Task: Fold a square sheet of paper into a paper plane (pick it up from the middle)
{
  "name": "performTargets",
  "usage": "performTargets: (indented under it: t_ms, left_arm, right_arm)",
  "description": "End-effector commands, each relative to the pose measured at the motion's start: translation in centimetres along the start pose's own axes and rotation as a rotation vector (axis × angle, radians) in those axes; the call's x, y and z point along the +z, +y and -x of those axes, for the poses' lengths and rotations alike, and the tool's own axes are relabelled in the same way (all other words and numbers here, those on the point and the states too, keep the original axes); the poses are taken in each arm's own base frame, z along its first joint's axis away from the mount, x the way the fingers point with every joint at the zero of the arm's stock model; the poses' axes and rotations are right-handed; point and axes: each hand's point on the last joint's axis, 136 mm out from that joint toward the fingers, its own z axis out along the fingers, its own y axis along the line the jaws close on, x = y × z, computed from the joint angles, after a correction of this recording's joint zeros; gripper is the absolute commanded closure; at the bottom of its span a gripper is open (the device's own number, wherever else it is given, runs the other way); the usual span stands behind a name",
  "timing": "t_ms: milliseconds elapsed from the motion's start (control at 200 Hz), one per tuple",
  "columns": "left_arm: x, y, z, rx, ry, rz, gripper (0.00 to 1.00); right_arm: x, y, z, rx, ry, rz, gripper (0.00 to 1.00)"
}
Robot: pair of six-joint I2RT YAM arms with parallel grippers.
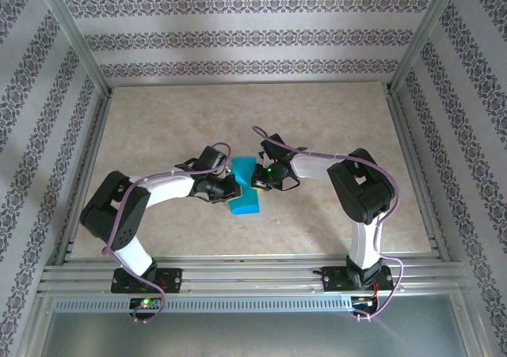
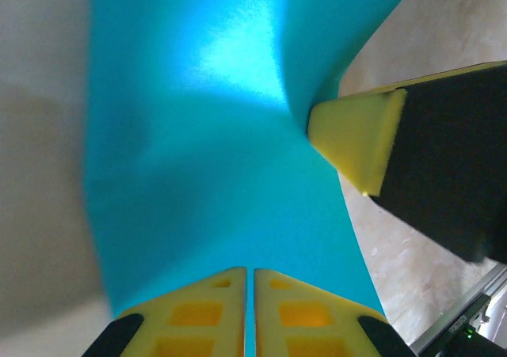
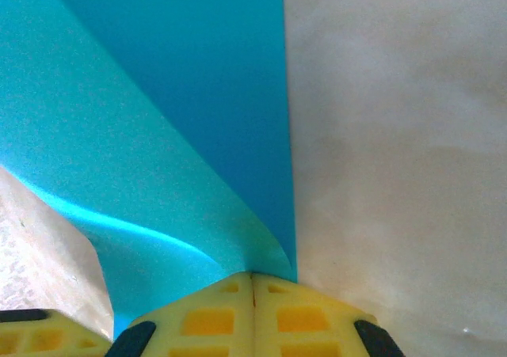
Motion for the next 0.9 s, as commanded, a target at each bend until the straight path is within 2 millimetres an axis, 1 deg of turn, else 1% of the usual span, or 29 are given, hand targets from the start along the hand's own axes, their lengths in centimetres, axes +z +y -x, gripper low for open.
performTargets:
  t_ms: [0,110,285,520,670,819,894]
  left_arm:
    - [1.1,0.3,-0.4,-0.019,0.020,0.027,0.89]
    - [1.1,2.1,-1.2,-0.016,0.025,0.089,0.89]
    - [1.3,3.6,-3.0,-0.031,0.062,0.097,0.89]
    - [0.3,6.2,-5.4,-0.032,0.079,0.158,0.89]
    - [0.2,6.9,-6.6,-0.033,0.095,0.157,0.89]
    - [-0.1,7.0,-7.8,-0.006,0.115,0.167,0.89]
    - [-0.5,7.2,-8.7,0.005,0.133,0.181,0.89]
  right_arm:
    - [1.6,-12.2,-5.2,0.146,0.117,-0.453,0.94]
    - [1.6,-12.3,-5.2,0.146,0.117,-0.457,0.94]
    - [1.8,-12.5,-5.4,0.152,0.122,-0.461,0.94]
    - [2.0,-13.1,-5.7,0.177,0.118,-0.476,0.94]
    - [2.0,-13.5,-5.7,0.191,0.110,-0.494,0.94]
    - [1.9,-13.7,-5.8,0.197,0.103,-0.509,0.94]
    - [1.8,-13.8,-5.8,0.199,0.100,-0.514,0.94]
